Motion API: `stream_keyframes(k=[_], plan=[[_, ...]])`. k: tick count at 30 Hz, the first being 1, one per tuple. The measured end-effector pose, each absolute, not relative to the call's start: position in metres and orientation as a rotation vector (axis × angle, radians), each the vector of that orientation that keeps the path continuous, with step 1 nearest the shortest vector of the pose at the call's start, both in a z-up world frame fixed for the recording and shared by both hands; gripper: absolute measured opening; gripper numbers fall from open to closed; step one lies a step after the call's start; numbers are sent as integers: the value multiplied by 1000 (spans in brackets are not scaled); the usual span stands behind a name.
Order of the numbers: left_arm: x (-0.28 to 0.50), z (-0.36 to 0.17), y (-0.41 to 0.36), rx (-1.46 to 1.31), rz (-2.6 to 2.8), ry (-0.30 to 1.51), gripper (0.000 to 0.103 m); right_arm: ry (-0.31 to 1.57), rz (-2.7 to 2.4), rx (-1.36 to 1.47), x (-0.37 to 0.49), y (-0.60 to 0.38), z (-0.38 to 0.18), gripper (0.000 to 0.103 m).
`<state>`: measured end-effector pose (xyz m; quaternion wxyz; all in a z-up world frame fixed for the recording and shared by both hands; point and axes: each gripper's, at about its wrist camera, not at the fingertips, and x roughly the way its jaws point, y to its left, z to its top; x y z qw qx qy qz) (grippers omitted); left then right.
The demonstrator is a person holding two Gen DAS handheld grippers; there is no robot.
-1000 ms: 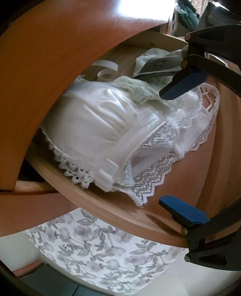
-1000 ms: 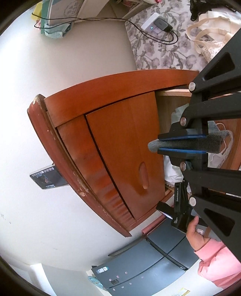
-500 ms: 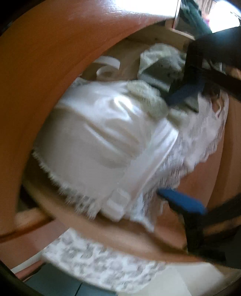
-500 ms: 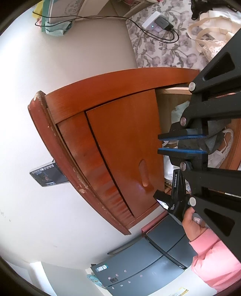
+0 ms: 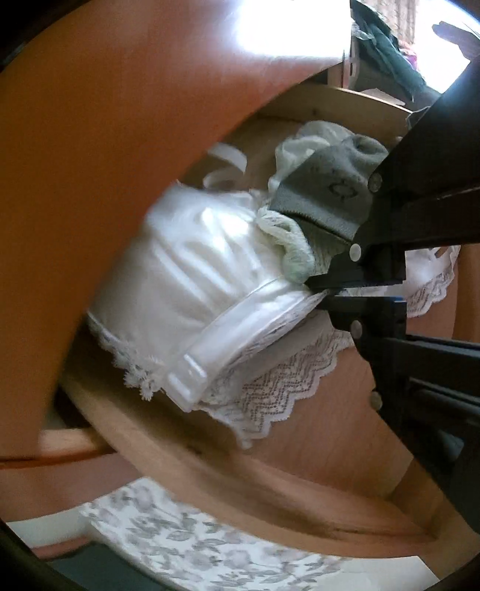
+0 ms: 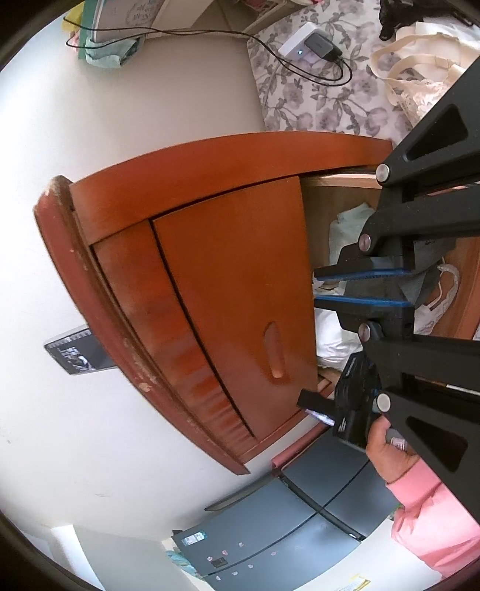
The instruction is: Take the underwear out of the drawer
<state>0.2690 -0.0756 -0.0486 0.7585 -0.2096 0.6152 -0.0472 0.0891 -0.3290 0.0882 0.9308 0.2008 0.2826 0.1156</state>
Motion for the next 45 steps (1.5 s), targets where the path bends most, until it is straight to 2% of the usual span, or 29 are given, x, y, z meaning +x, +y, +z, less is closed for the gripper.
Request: stream_keyframes(k=[8,21,22,23,24,26,39,44,45], plan=[[242,-38,-66,-458,-152,1236,0,642,230,390,102,-321,74,12],[227,-11,-26,-392,-142,1217,2,684,239,360,112,-308,65,12],[230,-11,-25,-390,-115,1216,4,685,239,360,112,-308,65,12],[230,-11,-20,-394,-99,1210,15,685,240,359,113,-307,64,12],[235,-13,-15,-404,-88,1205,36,685,242,358,112,-307,65,12],[241,-15,-9,-438,-67,1186,54,681,244,355,111,-306,67,12],[265,-47,-15,-722,-121,1164,53,678,243,362,110,-309,67,12],[265,-44,-20,-671,-116,1098,53,680,247,358,111,-308,67,12],[265,-44,-21,-673,-116,1096,47,681,247,358,111,-308,66,12]])
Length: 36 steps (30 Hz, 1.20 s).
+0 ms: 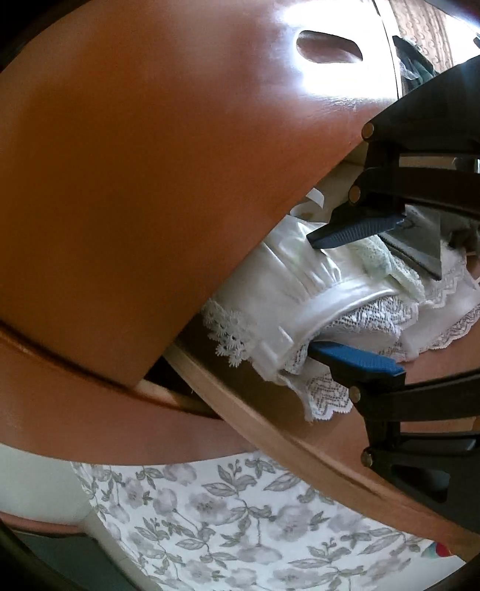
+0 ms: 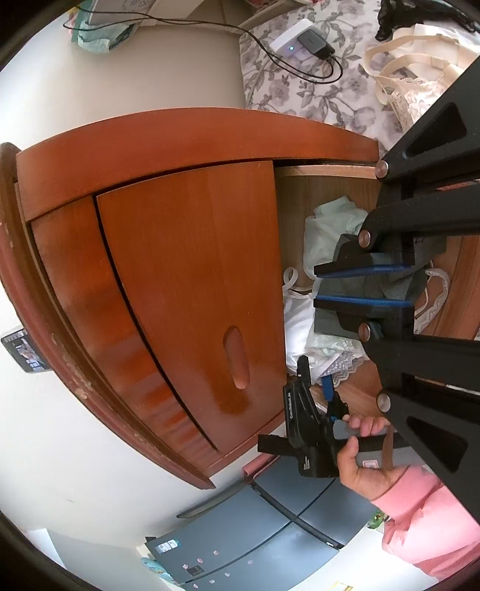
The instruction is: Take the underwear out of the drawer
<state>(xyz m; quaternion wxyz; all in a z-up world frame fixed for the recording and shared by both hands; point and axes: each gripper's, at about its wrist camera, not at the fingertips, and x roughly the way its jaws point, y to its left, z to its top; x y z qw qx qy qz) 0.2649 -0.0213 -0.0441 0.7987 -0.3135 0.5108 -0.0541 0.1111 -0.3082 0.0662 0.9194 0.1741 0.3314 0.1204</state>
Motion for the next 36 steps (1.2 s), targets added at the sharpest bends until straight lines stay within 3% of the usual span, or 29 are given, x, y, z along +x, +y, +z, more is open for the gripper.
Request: stream_keyframes(k=[3,6,12,17,23,26,31,34,35,36], plan=[[266,-43,-21,-699,-122,1090,27,689,246,353,112,-308,65,12],[267,-41,-22,-694,-123,1083,17,693,246,351,113,-307,64,12],[255,-23,-32,-565,-163,1015,14,736,257,326,118,-304,56,12],[232,-1,-46,-409,-199,915,11,818,273,289,126,-305,42,21],[207,12,-49,-288,-214,816,1,969,284,262,136,-317,17,21],[201,20,-53,-218,-225,798,1,1029,308,241,140,-316,11,22],[215,17,-28,-353,-253,883,1,1113,327,139,149,-303,8,31],[214,15,-21,-394,-259,926,2,1139,344,111,149,-299,8,31],[215,14,-19,-405,-260,943,5,1148,347,113,150,-299,7,31],[216,13,-16,-411,-261,957,15,1157,347,115,151,-299,5,31]])
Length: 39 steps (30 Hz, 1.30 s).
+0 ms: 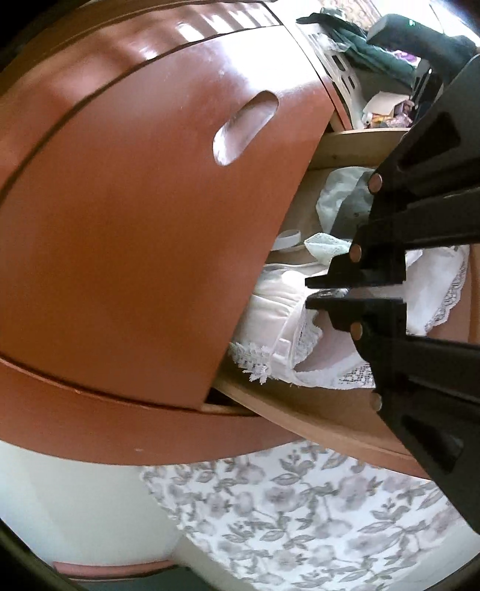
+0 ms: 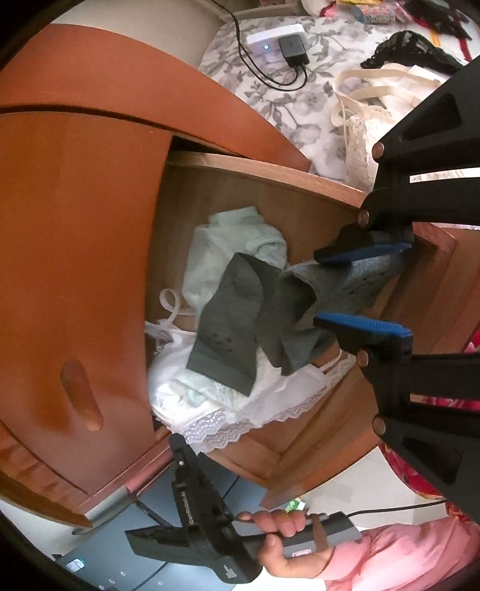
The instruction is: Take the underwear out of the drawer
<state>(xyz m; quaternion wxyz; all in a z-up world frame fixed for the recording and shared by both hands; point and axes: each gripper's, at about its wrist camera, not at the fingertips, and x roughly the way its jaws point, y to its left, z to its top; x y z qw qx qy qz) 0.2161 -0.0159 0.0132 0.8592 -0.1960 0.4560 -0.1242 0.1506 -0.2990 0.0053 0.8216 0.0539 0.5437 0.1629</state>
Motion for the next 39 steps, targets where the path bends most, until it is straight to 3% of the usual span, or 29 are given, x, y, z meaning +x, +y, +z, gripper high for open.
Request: stream_keyframes(k=[1,2,3,7,9,12,17,22,25,26,27,33,36,39], plan=[[216,9,-11,-417,-260,979,22,1168,344,113,153,-299,4,31],[217,6,-10,-430,-253,1017,37,1182,343,106,154,-298,2,31],[217,4,-9,-436,-257,1036,44,1191,343,98,156,-297,1,31],[228,-15,-23,-413,-247,1101,46,1234,371,75,162,-290,-4,31],[234,-21,-24,-417,-221,1136,54,1247,374,51,163,-287,-6,31],[241,-32,-24,-420,-181,1201,55,1270,391,46,166,-284,-11,31],[240,-42,-21,-425,-143,1231,64,1271,391,49,165,-285,-10,31],[243,-38,-17,-519,-192,1184,64,1273,396,37,164,-284,-12,31],[245,-35,-18,-526,-190,1151,57,1282,398,34,164,-285,-13,31],[248,-34,-18,-536,-185,1151,42,1286,398,32,165,-285,-15,31],[250,-36,-17,-553,-188,1157,36,1291,397,32,165,-285,-16,31],[263,-53,-8,-697,-231,1210,34,1310,419,36,168,-280,-23,31],[258,-44,-13,-638,-236,1169,17,1320,415,41,169,-279,-27,31],[249,-29,-22,-549,-249,1118,14,1310,413,44,168,-277,-26,31]])
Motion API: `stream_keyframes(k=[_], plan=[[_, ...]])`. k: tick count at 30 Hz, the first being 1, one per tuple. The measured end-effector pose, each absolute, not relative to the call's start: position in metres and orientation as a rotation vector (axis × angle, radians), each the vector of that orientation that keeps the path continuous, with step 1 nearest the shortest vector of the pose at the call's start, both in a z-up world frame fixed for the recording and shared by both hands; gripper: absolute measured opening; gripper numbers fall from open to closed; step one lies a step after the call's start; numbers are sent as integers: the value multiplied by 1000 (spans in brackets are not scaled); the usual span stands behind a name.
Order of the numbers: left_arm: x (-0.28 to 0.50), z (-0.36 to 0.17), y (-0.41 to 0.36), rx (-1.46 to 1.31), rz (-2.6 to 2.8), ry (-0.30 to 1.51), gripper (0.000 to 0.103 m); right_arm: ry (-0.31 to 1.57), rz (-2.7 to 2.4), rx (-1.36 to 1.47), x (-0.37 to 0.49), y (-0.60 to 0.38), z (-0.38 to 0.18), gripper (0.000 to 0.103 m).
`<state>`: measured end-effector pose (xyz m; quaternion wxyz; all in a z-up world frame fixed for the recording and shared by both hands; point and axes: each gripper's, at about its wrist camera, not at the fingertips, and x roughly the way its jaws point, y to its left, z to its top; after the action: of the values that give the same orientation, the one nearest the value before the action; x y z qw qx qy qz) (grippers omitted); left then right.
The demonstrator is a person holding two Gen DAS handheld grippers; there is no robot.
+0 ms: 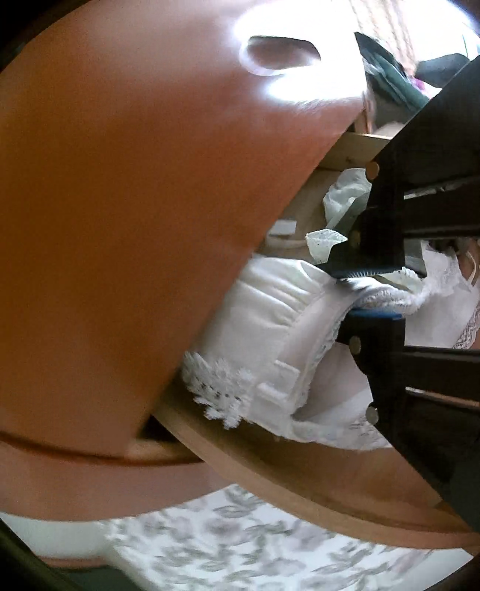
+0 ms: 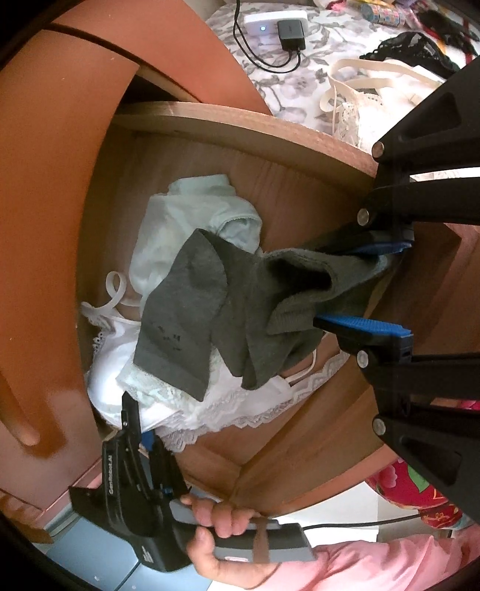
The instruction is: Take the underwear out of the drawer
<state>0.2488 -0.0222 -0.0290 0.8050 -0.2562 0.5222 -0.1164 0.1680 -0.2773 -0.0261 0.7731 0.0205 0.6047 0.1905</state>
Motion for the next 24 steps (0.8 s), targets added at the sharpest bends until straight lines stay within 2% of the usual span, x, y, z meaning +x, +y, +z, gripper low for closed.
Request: stream_keyframes(k=[3,7,12,24], plan=[[240,-17,-30,-435,-245,1078,12,1305,415,54,166,-279,-25,30],[242,-10,-35,-302,-228,1058,12,1283,440,20,160,-274,-19,9],[219,-5,-37,-185,-206,1037,11,1264,474,-23,151,-265,-10,8],[165,19,-64,143,-151,755,11,1118,498,74,135,-273,20,7]])
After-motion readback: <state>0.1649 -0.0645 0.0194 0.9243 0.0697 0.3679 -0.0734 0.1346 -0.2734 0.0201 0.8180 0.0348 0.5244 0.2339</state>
